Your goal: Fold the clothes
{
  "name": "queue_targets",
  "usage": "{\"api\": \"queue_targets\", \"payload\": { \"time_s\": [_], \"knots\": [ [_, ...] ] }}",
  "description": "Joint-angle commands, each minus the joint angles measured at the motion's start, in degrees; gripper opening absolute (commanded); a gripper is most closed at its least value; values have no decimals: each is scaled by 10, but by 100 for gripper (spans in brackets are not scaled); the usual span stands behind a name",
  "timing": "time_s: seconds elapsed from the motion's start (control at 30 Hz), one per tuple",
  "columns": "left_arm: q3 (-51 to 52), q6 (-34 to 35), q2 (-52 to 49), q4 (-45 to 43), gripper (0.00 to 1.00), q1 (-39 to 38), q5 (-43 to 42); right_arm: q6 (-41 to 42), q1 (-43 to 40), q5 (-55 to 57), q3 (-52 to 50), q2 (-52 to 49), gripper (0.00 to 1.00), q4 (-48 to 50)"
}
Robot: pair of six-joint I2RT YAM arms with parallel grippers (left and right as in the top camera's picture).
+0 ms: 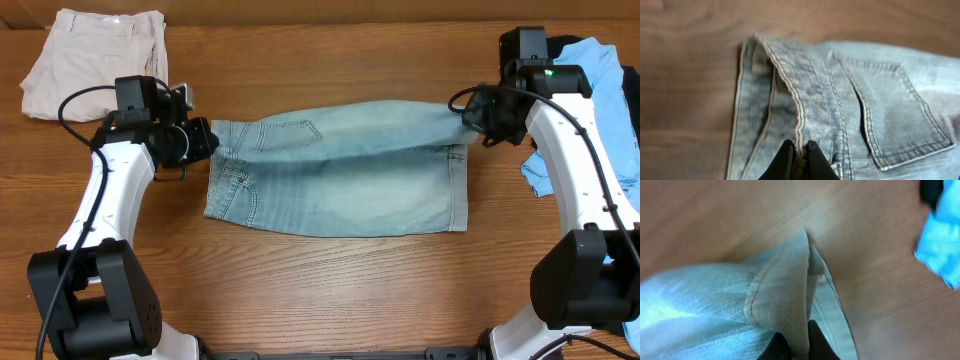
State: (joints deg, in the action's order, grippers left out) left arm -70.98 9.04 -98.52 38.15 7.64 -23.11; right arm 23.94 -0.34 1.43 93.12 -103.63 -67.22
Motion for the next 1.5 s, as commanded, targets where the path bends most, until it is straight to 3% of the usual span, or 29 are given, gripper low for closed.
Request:
{"api": "queue_targets", "payload": {
  "time_s": [0.0, 0.47, 1.1, 1.27, 1.33, 1.4, 1.47],
  "knots": [
    [-11, 4, -2, 28, 4, 6, 4, 1, -4, 4, 11, 5, 5, -24],
    [-9, -1, -30, 131, 4, 5, 12, 37, -4, -3, -104, 5, 4, -28],
    [-8, -26, -31, 241, 4, 7, 84, 37, -4, 4, -134, 5, 4, -114],
    [-8, -27, -31, 247, 4, 8, 87, 37, -4, 4, -154, 5, 11, -115],
    [-8, -27, -31, 248, 5, 8, 87, 37, -4, 5, -160, 5, 22, -113],
    [-8, -27, -31, 251, 10, 8, 87, 37, -4, 11, -160, 5, 24, -113],
    [-8, -27, -31, 256, 26, 7, 87, 37, -4, 11, -160, 5, 32, -113]
  ]
}}
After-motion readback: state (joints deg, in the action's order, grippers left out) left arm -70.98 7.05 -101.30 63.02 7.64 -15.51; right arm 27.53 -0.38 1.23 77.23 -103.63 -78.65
